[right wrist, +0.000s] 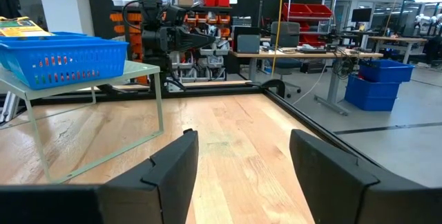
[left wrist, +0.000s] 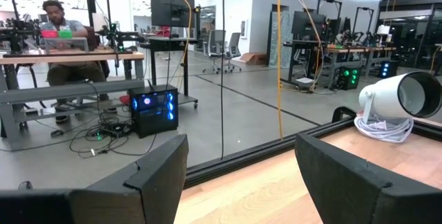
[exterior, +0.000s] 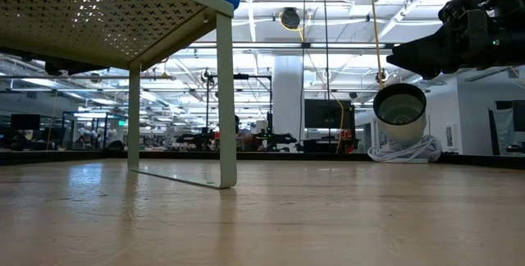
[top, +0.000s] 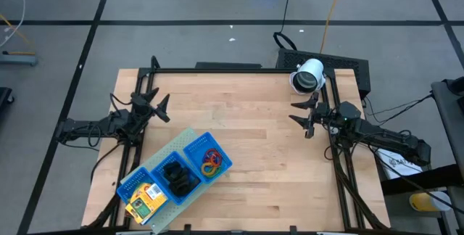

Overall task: Pick & Place Office Desk Supplies
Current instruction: Return to Home Position

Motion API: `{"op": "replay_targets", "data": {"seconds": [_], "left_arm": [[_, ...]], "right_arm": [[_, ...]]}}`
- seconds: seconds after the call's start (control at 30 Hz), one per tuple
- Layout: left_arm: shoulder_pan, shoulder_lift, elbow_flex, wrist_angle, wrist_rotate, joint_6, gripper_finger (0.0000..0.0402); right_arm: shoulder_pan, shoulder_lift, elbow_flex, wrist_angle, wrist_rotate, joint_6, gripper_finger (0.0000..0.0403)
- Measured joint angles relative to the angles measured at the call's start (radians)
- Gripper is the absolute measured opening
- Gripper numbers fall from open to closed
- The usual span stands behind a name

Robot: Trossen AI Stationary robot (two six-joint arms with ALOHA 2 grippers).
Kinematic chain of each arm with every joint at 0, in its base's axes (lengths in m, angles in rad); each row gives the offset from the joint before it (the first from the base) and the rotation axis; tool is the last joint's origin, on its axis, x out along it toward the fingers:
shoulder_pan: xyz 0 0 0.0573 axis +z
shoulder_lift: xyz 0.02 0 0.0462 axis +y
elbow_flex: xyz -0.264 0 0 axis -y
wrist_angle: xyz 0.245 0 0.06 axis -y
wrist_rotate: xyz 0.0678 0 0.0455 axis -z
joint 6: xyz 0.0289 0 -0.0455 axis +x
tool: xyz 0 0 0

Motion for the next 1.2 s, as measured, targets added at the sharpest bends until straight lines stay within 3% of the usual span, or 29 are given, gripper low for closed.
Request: {"op": "replay_targets", "data": {"seconds": [1.2], "left_arm": [[0.000,0.000,0.000,0.000,0.000,0.000,0.0273]], "right_arm": [[0.000,0.000,0.000,0.000,0.000,0.000,0.0216]]}}
